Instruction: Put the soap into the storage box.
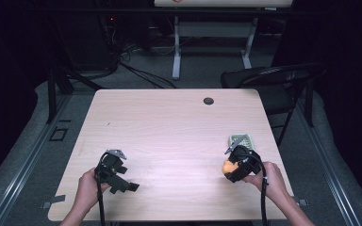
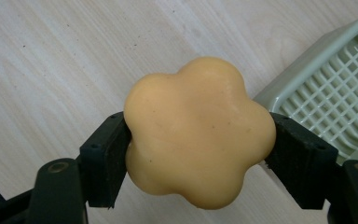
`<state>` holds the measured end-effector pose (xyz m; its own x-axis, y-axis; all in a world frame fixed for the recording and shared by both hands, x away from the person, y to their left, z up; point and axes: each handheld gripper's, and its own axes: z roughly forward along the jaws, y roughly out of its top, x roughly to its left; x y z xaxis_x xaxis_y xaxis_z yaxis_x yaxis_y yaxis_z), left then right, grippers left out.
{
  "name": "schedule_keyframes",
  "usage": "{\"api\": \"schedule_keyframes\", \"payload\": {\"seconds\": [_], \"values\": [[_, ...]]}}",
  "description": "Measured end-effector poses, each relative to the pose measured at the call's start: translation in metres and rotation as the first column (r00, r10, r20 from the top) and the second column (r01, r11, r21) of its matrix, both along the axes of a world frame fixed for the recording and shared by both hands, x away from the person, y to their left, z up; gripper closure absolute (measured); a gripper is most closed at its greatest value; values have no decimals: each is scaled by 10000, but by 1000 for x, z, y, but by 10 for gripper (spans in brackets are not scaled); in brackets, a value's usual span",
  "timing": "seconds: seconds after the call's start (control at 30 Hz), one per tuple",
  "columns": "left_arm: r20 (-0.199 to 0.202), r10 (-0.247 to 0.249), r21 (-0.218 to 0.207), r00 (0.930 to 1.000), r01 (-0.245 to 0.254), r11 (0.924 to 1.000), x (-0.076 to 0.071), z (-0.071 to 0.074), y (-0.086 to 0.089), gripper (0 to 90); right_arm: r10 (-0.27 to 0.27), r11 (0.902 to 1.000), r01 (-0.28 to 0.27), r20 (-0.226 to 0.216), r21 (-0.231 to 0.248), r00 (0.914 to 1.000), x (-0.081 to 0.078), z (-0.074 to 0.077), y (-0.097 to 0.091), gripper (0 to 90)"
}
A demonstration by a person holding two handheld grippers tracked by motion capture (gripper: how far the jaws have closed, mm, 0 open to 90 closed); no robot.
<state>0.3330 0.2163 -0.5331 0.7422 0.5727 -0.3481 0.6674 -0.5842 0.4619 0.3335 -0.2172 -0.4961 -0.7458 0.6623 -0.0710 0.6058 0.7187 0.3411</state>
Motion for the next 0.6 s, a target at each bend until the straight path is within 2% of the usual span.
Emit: {"api": "schedule_keyframes", "payload": {"seconds": [0.3,0.37,0.4,0.6], "values": [[-7,26,-28,10000,-26,10000,1,-1,0,1,-212,9998,212,166,9,9996,7,5,-5,268],[8,12,-13,10000,-12,10000,1,-1,0,1,-363,9992,359,218,189,9991,8,5,-7,267],[11,6,-7,10000,-6,10000,1,-1,0,1,-254,9997,254,133,1,9996,10,7,-9,267],[16,-42,-13,10000,42,10000,0,0,-1,1,-553,9985,554,301,-13,9980,15,10,-17,267]]}}
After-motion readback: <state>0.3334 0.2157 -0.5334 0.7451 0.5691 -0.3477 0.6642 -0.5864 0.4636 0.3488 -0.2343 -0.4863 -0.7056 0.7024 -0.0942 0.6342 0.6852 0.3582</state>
